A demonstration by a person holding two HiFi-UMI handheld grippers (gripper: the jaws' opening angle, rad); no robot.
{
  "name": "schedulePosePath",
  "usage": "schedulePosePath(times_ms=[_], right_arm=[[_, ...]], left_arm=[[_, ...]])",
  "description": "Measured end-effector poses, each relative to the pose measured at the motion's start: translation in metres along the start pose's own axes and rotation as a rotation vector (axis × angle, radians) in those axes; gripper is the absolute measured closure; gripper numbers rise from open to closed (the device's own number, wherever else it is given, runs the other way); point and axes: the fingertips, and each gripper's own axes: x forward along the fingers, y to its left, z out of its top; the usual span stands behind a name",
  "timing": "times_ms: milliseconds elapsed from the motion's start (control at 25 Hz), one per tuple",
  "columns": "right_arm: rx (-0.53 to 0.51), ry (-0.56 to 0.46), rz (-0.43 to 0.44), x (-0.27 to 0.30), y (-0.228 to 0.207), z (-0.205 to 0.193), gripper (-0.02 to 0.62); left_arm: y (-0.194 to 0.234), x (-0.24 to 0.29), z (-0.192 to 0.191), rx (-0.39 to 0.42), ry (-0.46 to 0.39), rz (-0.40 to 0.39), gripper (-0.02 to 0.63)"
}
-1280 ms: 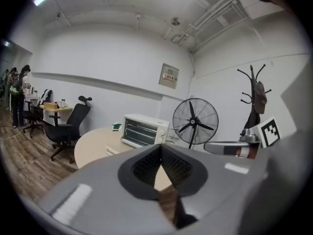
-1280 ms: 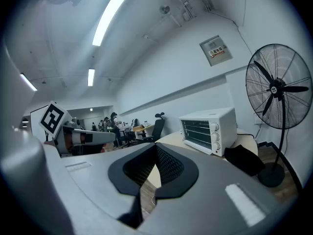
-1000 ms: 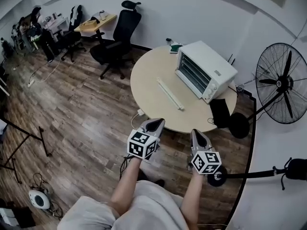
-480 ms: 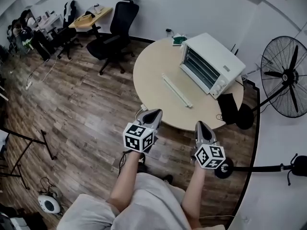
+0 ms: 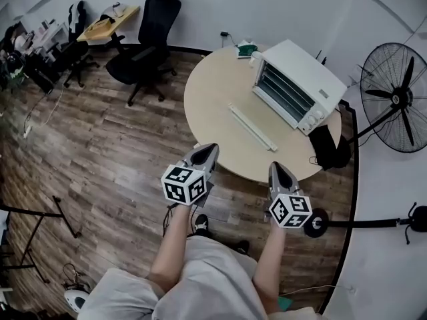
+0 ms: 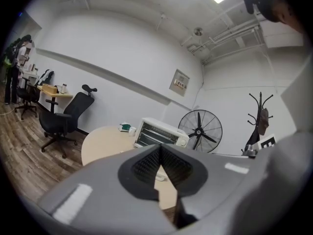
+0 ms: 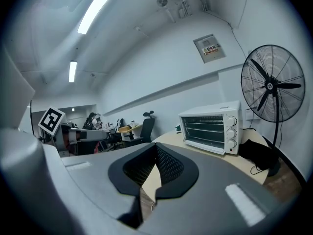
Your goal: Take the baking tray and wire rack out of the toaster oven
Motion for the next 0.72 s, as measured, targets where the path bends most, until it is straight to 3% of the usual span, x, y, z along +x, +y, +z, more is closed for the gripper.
schedulePosePath(times_ms=[200,440,720], right_arm=[[0.029,0.006,-0.04,0.02,0.019,-0.009,0.597],[0.061,0.001,-0.063,0.026,0.028,-0.016,0.597],[0.061,0.014,-0.078,0.039,0.025,-0.02,0.595]], left_arm=[[0.043,-0.008,0.004,-0.014,0.021,-0.019,0.551],[0.094,-0.021,0.005,-0.128,-0.014,-0.002,0.551],[0.103,-0.014,0.01,-0.154,-0.027,-0.029,0.551]])
